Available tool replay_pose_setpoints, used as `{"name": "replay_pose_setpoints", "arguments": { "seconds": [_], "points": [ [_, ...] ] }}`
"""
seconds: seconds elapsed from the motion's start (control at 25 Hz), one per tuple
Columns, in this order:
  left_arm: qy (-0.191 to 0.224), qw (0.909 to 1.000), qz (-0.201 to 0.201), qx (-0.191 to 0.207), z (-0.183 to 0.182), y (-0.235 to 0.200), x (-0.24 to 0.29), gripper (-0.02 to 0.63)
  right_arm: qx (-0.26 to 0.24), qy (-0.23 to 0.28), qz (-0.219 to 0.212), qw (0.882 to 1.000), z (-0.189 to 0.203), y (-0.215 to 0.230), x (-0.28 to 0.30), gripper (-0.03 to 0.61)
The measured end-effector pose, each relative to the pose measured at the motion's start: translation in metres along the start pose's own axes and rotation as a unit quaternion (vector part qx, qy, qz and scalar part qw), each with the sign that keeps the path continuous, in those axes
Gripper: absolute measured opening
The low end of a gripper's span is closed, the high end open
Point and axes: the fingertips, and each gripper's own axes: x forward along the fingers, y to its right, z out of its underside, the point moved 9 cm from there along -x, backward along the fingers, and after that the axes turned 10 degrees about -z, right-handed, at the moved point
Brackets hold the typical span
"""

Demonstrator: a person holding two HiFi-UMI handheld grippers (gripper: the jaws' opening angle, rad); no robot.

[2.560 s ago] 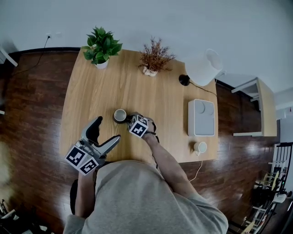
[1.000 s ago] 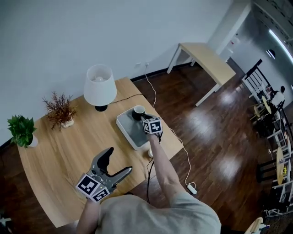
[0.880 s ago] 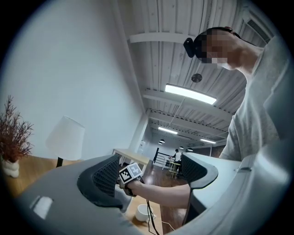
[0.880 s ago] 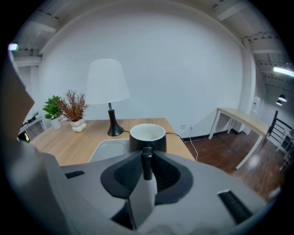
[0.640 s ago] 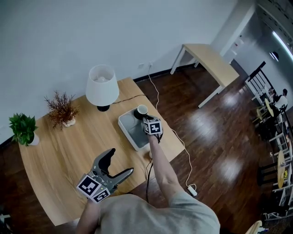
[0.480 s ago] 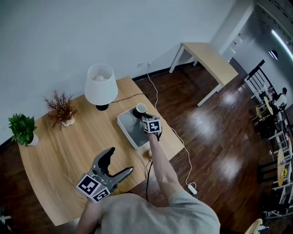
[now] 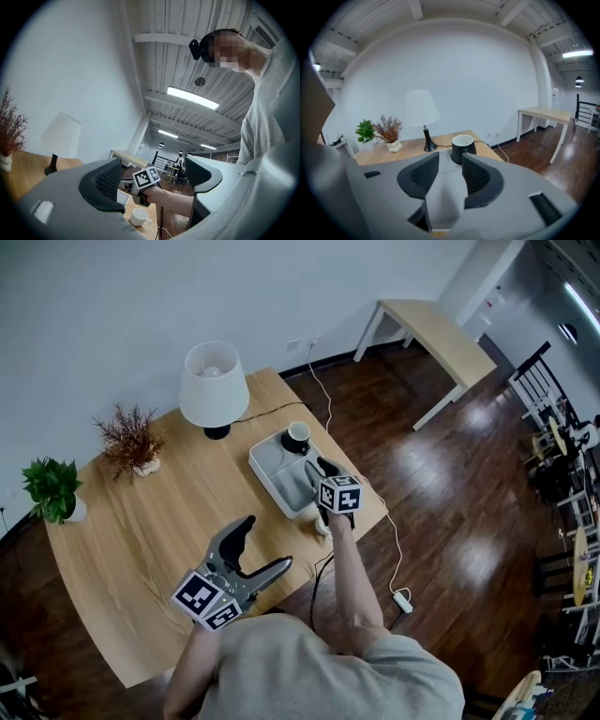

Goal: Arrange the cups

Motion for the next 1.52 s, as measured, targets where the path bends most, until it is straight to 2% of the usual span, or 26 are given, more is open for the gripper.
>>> {"name": "replay_pose_setpoints", "arguments": {
  "seconds": [0.16,0.36,0.56,0.8,1.16,1.24,1.28,1.52],
  "points": [
    [-0.012,0.9998,0.015,-0.011,0.007,0.005,0.005,0.428,-0.015,0.019,-0.007,1.0,0.013,-0.027,-0.062,0.169],
    [-0.021,0.9989,0.038,-0.016,0.013,0.012,0.009,0.428,-0.015,-0.024,0.015,0.999,0.067,-0.035,-0.12,0.169],
    [-0.025,0.998,0.054,-0.023,0.021,0.015,0.012,0.428,-0.005,-0.091,0.056,0.994,0.123,-0.037,-0.144,0.17],
    [-0.037,0.9961,0.076,-0.024,0.031,0.026,0.023,0.428,-0.002,-0.171,0.085,0.982,0.171,-0.031,-0.146,0.17],
    [-0.062,0.9948,0.081,-0.012,0.043,0.034,0.029,0.428,0.025,-0.203,0.083,0.975,0.196,-0.023,-0.117,0.167],
    [-0.061,0.9952,0.076,-0.012,0.043,0.033,0.027,0.428,0.024,-0.213,0.087,0.973,0.199,-0.022,-0.113,0.14],
    [-0.061,0.9954,0.073,-0.012,0.043,0.033,0.026,0.428,0.02,-0.219,0.091,0.971,0.199,-0.021,-0.112,0.115],
    [-0.057,0.9963,0.062,-0.015,0.041,0.027,0.022,0.428,-0.04,-0.276,0.106,0.954,0.195,-0.021,-0.101,0.099]
  ]
}}
